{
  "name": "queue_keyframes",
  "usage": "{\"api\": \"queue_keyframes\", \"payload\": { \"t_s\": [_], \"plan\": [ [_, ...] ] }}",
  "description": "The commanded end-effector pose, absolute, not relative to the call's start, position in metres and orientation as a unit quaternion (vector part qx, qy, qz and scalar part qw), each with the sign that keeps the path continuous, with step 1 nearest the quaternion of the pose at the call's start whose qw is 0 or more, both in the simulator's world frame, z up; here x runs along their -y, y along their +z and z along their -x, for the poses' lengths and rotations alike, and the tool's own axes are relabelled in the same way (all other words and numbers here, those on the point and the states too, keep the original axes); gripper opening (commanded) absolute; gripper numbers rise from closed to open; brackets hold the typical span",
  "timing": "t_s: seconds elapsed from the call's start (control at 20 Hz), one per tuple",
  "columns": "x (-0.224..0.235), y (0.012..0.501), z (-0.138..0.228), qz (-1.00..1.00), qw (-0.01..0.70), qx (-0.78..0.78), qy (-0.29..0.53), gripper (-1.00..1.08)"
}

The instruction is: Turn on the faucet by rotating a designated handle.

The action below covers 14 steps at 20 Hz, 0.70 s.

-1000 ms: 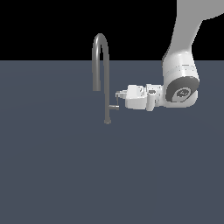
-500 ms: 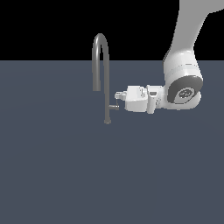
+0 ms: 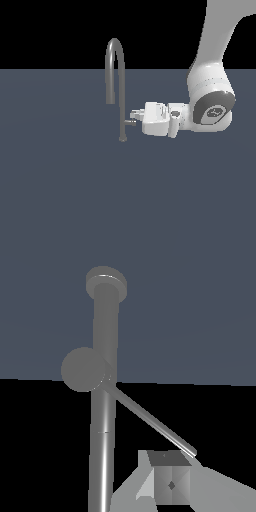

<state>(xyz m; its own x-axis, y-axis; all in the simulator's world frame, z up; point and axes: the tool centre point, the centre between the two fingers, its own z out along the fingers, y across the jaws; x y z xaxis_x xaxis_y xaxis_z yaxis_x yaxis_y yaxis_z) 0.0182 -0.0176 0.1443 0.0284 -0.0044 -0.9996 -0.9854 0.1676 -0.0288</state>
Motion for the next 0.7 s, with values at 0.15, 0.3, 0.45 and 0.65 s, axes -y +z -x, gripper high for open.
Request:
{"api": "queue_keyframes", "payload": {
  "t_s": [0.15,0.3,0.45,0.65],
  "plan": [
    [0.014,0.107,0.003,0.458,0.540,-0.539,0.456,-1.00],
    [0.016,0.121,-0.006,0.464,0.547,-0.531,0.450,-1.00],
    [0.015,0.102,-0.003,0.462,0.545,-0.534,0.452,-1.00],
    [0.015,0.078,0.001,0.458,0.541,-0.538,0.456,-1.00]
  ]
}}
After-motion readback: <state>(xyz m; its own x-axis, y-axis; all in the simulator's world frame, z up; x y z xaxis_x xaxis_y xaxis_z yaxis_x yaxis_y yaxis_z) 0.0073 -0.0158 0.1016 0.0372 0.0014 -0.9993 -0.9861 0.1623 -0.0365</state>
